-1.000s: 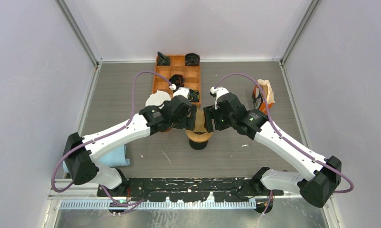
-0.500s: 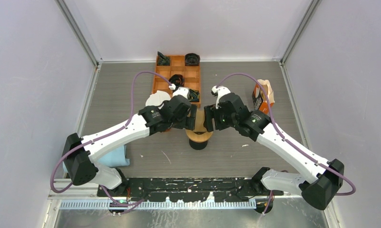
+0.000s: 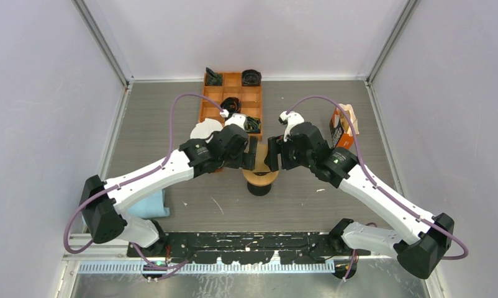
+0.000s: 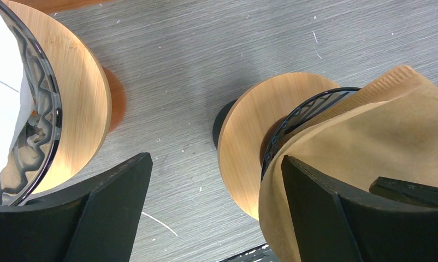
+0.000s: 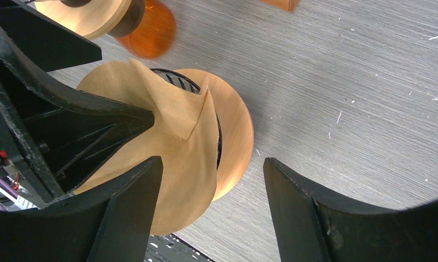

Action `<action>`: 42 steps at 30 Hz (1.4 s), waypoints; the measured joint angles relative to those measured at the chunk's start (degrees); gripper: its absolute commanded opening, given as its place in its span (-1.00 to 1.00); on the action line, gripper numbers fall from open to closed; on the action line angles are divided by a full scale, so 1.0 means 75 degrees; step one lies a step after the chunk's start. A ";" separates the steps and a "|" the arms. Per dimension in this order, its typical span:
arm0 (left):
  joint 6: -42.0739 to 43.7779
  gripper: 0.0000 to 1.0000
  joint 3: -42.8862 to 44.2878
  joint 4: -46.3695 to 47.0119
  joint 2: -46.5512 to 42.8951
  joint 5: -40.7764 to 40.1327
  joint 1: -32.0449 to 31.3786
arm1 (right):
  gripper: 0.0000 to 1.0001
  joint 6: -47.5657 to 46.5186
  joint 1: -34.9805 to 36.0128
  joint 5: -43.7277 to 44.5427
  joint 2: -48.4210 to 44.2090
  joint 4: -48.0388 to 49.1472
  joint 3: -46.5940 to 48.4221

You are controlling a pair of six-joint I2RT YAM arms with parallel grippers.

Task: Place the coffee filter in the dripper
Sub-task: Adjust the coffee filter in the coffee dripper, then reset both arms

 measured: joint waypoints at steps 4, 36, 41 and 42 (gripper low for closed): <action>0.0000 0.85 -0.0006 0.0029 -0.0105 0.0000 0.0000 | 0.48 0.0023 -0.0003 -0.0003 -0.0079 0.0082 -0.0070; 0.0455 0.98 0.0017 -0.0050 -0.2326 -0.0172 0.0000 | 0.81 -0.0338 -0.0015 0.1448 -0.2078 0.0431 -0.0108; 0.0641 0.98 -0.0437 -0.0134 -0.3640 -0.0883 0.0000 | 1.00 -0.0571 -0.0015 0.2363 -0.2949 0.0493 -0.0434; 0.0667 0.98 -0.0571 -0.0175 -0.3893 -0.1035 0.0000 | 1.00 -0.0638 -0.0015 0.2573 -0.3133 0.0484 -0.0542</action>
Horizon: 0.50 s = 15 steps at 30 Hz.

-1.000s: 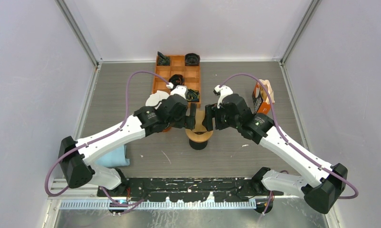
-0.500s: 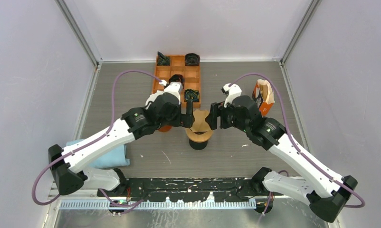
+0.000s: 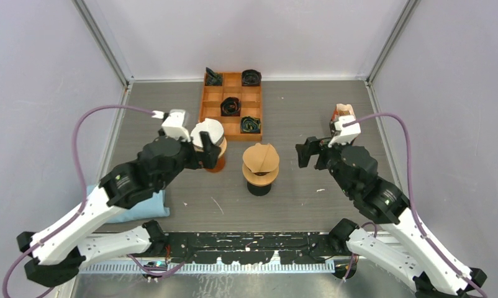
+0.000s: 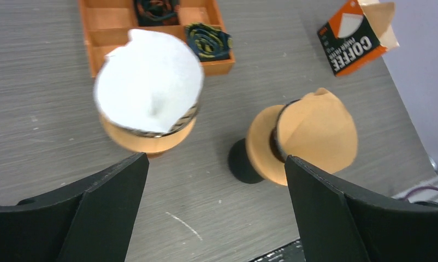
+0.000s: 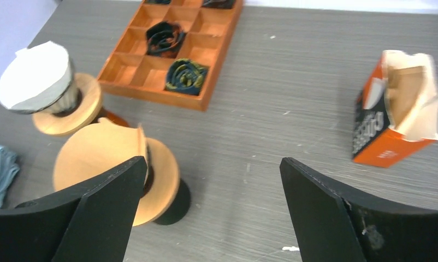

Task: Place the coffee filter in the dripper
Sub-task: Reset both arms

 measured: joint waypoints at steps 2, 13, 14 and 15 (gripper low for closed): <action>0.0032 0.98 -0.0338 -0.0073 -0.0557 -0.0338 0.0000 | 1.00 -0.0105 0.0000 0.0391 -0.0338 0.0009 -0.0221; 0.0216 0.98 -0.1988 -0.0533 -0.3398 -0.1743 0.0000 | 1.00 -0.0341 0.0000 0.1839 -0.1988 0.0023 -0.1518; 0.0227 0.99 -0.2084 -0.0551 -0.3605 -0.1851 0.0000 | 1.00 -0.0344 0.0000 0.1894 -0.2098 0.0032 -0.1562; 0.0239 0.98 -0.2157 -0.0560 -0.3754 -0.1923 0.0000 | 1.00 -0.0353 0.0000 0.1955 -0.2206 0.0055 -0.1591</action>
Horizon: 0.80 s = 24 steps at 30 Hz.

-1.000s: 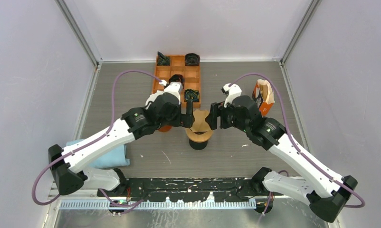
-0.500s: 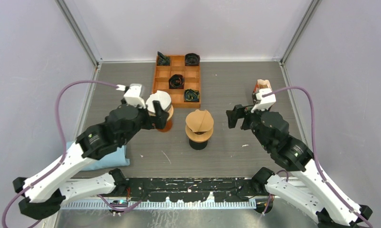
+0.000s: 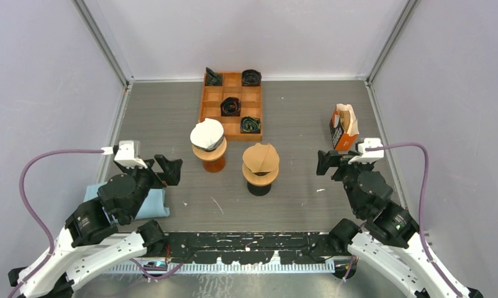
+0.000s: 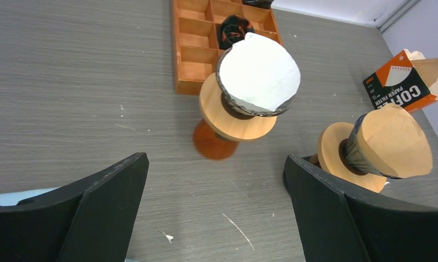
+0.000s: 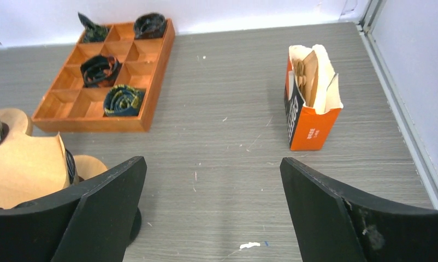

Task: Place the coffee filter in the dripper
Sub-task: Reset both arms

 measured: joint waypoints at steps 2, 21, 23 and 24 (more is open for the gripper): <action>0.0070 0.99 -0.0143 -0.0012 -0.0251 -0.0117 0.0000 | 1.00 -0.0015 0.0000 0.0114 -0.0192 0.0073 -0.0017; 0.0163 0.98 -0.1023 -0.0254 -0.1396 -0.0851 0.0000 | 1.00 -0.0041 -0.0003 0.0370 -0.1058 0.0481 -0.0356; 0.0166 0.98 -0.1023 -0.0251 -0.1408 -0.0886 0.0000 | 1.00 -0.0044 -0.0003 0.0370 -0.1061 0.0490 -0.0356; 0.0166 0.98 -0.1023 -0.0254 -0.1411 -0.0903 0.0000 | 1.00 -0.0047 -0.0003 0.0373 -0.1061 0.0493 -0.0356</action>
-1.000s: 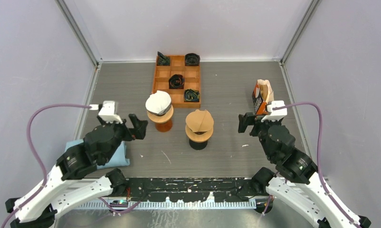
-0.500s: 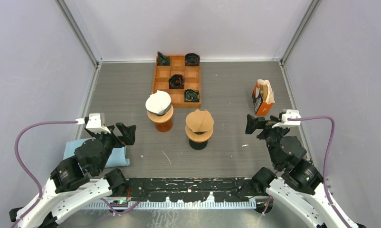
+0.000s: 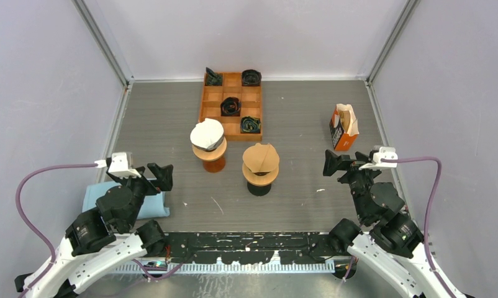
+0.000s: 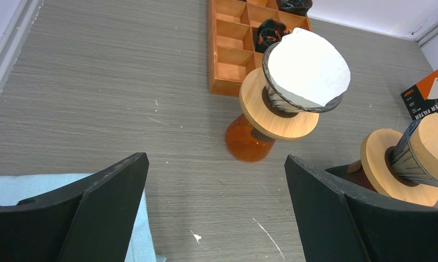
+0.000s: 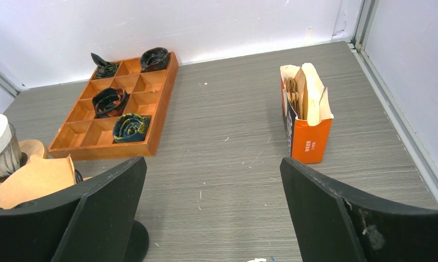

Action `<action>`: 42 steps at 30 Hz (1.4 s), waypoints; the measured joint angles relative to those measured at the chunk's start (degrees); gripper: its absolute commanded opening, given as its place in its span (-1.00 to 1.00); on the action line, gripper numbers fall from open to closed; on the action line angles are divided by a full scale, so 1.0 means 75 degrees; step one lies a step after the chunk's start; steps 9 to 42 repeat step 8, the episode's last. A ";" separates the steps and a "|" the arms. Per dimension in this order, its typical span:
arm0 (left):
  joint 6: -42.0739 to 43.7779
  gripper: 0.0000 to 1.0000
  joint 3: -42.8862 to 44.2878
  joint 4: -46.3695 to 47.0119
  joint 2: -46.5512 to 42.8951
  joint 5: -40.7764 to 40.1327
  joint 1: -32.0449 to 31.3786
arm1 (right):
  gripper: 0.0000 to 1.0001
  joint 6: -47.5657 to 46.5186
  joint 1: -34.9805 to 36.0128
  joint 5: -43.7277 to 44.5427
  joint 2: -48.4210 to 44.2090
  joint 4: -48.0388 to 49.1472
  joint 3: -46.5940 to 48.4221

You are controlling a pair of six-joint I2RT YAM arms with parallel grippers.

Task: Place the coffee filter in the dripper
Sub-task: Reset both arms

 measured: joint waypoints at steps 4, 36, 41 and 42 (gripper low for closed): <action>-0.0003 0.99 0.0000 0.0000 0.0000 -0.0006 0.0000 | 1.00 -0.0015 0.0000 0.0003 0.0000 0.0012 0.0000; -0.0003 0.98 -0.0029 0.0006 0.0000 -0.0012 0.0000 | 1.00 -0.0023 0.0000 0.0032 0.0000 0.0015 0.0000; -0.0003 0.98 -0.0029 0.0006 0.0000 -0.0012 0.0000 | 1.00 -0.0023 0.0000 0.0032 0.0000 0.0015 0.0000; -0.0003 0.98 -0.0029 0.0006 0.0000 -0.0012 0.0000 | 1.00 -0.0023 0.0000 0.0032 0.0000 0.0015 0.0000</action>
